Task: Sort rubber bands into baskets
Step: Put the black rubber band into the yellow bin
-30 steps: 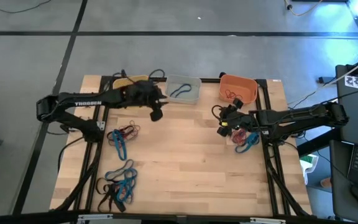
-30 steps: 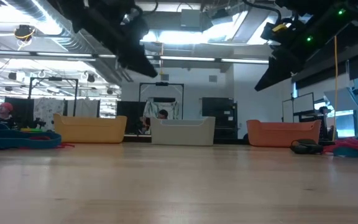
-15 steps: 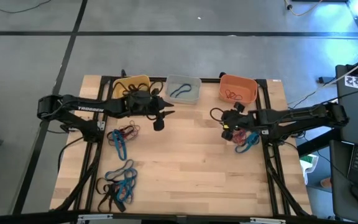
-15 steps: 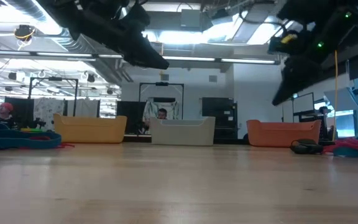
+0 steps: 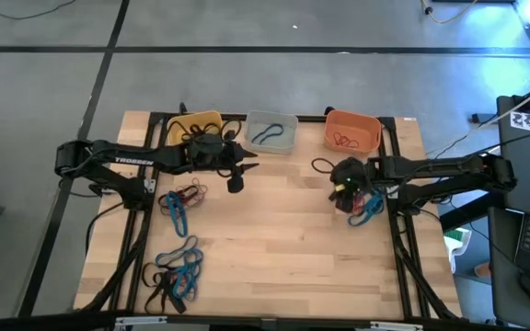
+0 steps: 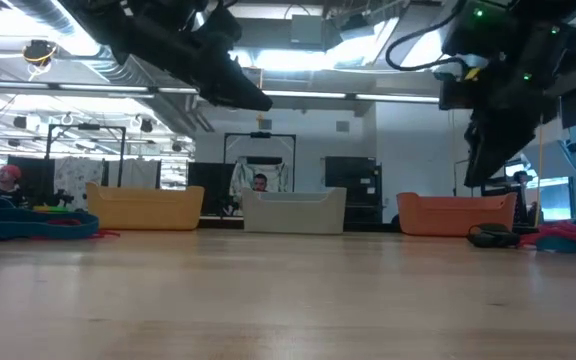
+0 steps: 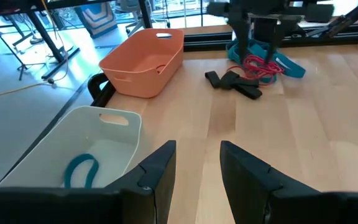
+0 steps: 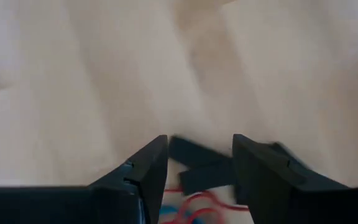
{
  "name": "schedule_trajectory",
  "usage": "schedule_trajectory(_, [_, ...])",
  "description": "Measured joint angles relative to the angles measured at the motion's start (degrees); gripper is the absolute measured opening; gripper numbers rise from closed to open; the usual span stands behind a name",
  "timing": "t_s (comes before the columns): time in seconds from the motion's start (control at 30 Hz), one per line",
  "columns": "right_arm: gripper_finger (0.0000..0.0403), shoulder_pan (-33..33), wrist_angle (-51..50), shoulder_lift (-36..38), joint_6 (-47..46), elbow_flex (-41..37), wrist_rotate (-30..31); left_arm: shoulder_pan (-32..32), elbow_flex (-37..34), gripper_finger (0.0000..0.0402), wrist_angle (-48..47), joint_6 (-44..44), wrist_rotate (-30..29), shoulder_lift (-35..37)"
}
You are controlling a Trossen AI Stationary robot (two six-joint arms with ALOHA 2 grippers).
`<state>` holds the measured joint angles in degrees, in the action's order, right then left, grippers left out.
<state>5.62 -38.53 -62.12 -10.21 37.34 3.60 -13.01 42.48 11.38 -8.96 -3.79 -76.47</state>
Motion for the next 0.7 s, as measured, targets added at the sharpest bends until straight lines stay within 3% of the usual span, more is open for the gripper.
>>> schedule_trajectory(0.4, [0.0182, -2.0, 7.6, -1.2, 9.0, -7.5, -0.4, 0.0, 0.0, 0.0123, 0.0, 0.0, 0.0, 0.0])
schedule_trajectory(0.7, [0.0182, -2.0, 9.9, -11.1, 12.2, -7.5, -0.6, 0.0, 0.0, 0.0123, 0.0, 0.0, 0.0, 0.0])
